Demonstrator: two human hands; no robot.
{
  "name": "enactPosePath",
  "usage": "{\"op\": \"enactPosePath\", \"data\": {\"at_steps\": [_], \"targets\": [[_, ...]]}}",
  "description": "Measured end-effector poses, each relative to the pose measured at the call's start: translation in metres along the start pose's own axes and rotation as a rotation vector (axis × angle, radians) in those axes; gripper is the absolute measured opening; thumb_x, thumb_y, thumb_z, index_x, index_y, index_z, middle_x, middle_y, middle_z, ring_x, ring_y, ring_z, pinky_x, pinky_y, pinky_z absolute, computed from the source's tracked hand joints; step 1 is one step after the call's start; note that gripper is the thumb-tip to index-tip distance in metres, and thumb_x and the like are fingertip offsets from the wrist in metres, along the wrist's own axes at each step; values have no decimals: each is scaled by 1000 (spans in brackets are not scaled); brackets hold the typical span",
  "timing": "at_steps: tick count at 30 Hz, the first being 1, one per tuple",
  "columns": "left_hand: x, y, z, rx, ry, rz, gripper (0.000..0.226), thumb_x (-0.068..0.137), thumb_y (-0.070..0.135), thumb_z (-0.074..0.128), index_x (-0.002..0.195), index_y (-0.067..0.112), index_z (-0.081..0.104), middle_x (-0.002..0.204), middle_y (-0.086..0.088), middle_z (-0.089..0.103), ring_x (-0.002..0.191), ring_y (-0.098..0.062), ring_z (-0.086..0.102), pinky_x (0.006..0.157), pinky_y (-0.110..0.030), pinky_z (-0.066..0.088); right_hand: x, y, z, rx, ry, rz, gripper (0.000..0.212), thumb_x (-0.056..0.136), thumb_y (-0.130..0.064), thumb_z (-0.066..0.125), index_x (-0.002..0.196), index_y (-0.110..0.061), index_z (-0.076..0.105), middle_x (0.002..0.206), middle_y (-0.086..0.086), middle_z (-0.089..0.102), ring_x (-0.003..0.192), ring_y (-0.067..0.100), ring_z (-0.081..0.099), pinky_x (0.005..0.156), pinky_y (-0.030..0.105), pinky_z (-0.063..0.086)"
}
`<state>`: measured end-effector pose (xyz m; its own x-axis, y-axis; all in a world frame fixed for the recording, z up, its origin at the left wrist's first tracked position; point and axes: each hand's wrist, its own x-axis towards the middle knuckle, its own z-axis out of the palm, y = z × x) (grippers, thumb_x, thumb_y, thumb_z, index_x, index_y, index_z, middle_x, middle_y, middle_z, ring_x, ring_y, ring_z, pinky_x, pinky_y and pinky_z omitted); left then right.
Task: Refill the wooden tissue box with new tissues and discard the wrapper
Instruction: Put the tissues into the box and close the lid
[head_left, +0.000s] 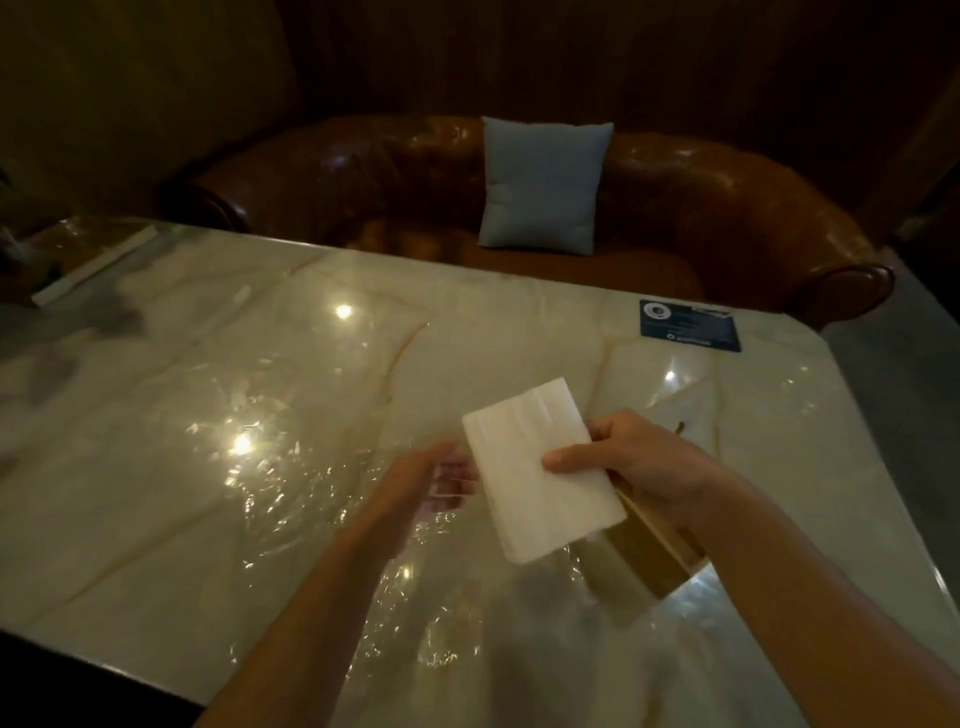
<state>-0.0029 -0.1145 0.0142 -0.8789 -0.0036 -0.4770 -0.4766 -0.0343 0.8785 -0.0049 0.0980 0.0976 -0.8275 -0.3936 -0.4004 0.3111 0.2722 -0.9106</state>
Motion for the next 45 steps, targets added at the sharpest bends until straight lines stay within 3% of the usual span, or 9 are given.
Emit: {"op": "enactPosePath", "data": {"at_steps": [3,6,16,20,24,30,33,35,45], "targets": [[-8,16,5,-102,-268,-121,52,85,53,43,98,10,68,94,-14,67,89,-28,62,78,-36,50,2,9,-8,-94,-103,53,35,54,-31,79,83,-12,72,86,4,75,81,17,72,69,26,59],[-19,19,9,-79,-468,-100,59,74,62,45,100,16,73,95,-4,73,88,-17,67,71,-29,55,3,18,-13,-175,-156,89,38,56,-34,82,86,-12,73,93,6,75,90,21,70,78,33,57],[-50,29,32,237,-521,57,32,70,28,68,97,10,67,90,-4,65,84,-19,60,78,-33,45,-7,26,-21,-400,-317,134,23,72,-22,74,92,-13,70,95,5,71,94,24,67,84,35,53],[-52,27,43,340,-435,175,11,77,8,71,80,17,64,80,-6,64,76,-19,58,70,-33,44,-9,23,-27,-472,-343,115,20,75,-29,73,93,-21,70,92,-5,72,89,15,68,74,23,54],[-54,30,50,326,-359,374,13,72,15,71,77,19,60,73,-3,57,68,-14,50,57,-19,40,-14,27,-37,-438,-219,-15,28,70,-43,73,94,-32,65,90,-10,70,81,7,67,66,15,51],[-56,35,53,158,-257,500,10,68,16,67,76,19,61,74,-2,60,72,-14,53,66,-26,42,-19,41,-54,-240,-34,-200,53,58,-49,70,106,-31,56,104,-6,62,92,10,63,69,17,52],[-56,34,57,2,-198,502,15,69,9,68,82,12,64,71,7,66,71,-8,58,66,-19,47,-23,53,-58,37,57,-240,56,59,-40,79,109,-23,59,106,2,68,96,19,67,72,27,57],[-56,32,65,-61,-146,481,13,76,0,68,88,5,62,76,-1,63,77,-16,56,72,-30,45,-25,60,-59,144,106,-251,47,59,-38,77,102,-24,66,101,2,73,95,20,69,73,30,59],[-47,15,111,-148,-36,284,12,82,2,62,94,3,63,82,-8,64,75,-20,58,67,-32,47,-34,82,-78,198,287,-194,45,61,-37,74,101,-16,69,95,4,75,87,24,71,71,35,60]]}}
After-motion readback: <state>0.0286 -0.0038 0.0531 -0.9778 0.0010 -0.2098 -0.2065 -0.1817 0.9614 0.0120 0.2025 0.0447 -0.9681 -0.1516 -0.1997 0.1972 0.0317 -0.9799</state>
